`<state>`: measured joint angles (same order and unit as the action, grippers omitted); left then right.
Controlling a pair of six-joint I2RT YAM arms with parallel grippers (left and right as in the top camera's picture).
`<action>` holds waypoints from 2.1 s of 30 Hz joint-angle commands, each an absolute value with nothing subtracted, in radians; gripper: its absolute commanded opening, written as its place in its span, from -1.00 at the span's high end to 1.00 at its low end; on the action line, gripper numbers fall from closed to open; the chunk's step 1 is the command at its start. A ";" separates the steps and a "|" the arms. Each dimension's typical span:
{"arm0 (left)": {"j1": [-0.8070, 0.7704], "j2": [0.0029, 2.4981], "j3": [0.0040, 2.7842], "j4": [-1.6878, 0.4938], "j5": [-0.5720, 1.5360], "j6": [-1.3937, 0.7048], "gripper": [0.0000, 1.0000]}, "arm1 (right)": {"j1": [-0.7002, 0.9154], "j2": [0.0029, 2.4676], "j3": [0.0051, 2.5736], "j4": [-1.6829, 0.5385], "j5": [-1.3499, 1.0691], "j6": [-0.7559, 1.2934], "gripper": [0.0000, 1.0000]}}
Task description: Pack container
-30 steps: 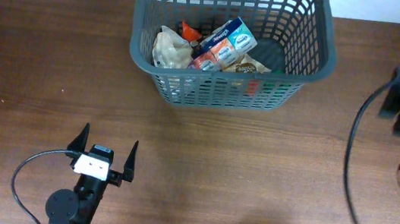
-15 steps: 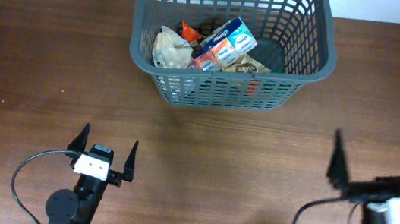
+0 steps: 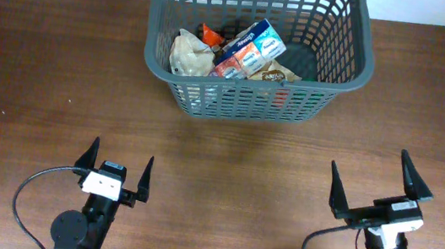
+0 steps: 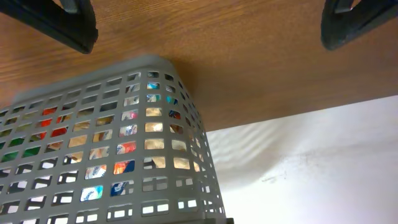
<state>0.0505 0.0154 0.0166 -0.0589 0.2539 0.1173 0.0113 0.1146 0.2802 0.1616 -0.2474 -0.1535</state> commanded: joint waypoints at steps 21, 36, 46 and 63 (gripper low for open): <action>0.046 0.006 0.009 -0.060 0.247 0.137 -0.99 | 0.021 0.003 0.131 0.224 -0.145 -0.141 -0.98; 0.046 0.006 0.009 -0.060 0.247 0.137 -0.99 | 0.021 0.003 0.032 0.213 -0.145 -0.141 -0.97; 0.046 0.006 0.009 -0.060 0.247 0.137 -0.99 | 0.022 0.003 0.006 0.117 -0.146 -0.141 -0.97; 0.046 0.006 0.009 -0.060 0.247 0.137 -0.99 | 0.021 0.004 0.006 -0.066 -0.146 -0.140 -0.98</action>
<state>0.0505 0.0154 0.0166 -0.0589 0.2539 0.1173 0.0132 0.0147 0.0101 -0.0578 -0.1547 -0.1532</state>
